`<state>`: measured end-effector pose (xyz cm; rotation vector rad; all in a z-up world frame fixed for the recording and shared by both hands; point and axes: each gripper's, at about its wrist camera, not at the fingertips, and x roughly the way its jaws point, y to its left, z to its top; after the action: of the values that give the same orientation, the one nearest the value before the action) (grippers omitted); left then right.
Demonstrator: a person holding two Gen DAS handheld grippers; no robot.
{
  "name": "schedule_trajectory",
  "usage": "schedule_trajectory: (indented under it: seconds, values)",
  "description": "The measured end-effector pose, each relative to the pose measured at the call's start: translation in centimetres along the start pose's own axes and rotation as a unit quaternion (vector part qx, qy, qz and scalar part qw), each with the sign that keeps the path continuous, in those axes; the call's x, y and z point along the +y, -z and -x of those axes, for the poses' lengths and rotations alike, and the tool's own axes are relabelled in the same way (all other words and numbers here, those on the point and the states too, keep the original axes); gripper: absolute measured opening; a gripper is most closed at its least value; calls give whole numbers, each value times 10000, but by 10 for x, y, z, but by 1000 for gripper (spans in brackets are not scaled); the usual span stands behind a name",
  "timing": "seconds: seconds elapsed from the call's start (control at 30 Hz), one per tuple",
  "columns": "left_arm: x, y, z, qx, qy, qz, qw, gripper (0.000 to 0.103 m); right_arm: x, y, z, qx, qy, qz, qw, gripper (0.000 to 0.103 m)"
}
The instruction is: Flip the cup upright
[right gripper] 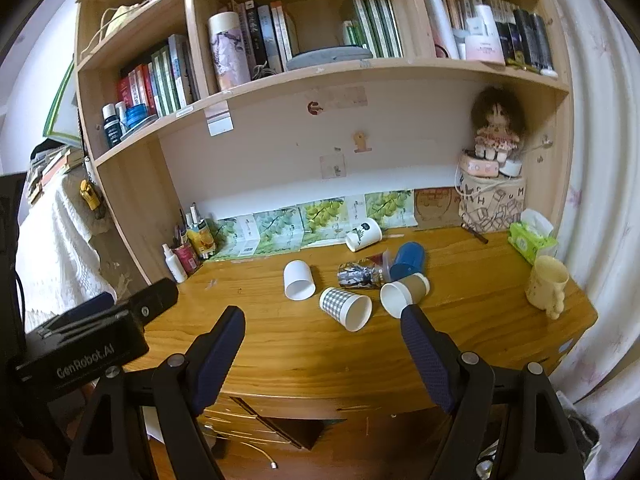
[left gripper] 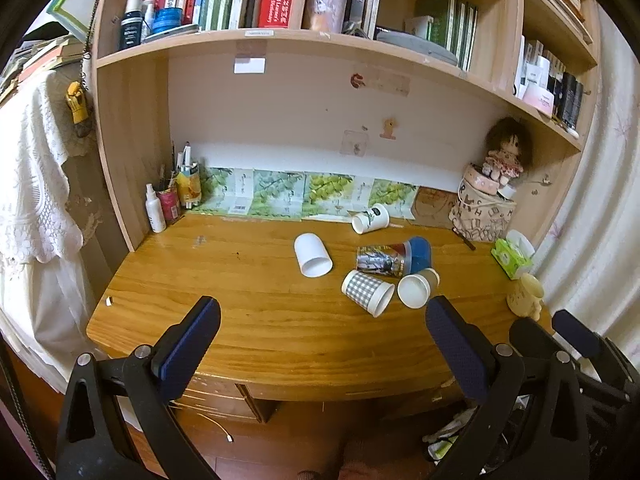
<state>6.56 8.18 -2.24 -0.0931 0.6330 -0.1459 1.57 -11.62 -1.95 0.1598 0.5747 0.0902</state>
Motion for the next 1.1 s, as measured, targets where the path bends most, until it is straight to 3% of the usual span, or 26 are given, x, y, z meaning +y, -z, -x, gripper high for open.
schedule_trajectory:
  seconds: [0.53, 1.1]
  values:
    - [-6, -18, -33, 69, -289, -133, 9995, 102, -15, -15, -44, 222, -287, -294, 9989, 81]
    - [-45, -74, -116, 183, -535, -457, 9974, 102, -62, -66, -126, 377, -468, -550, 9967, 81]
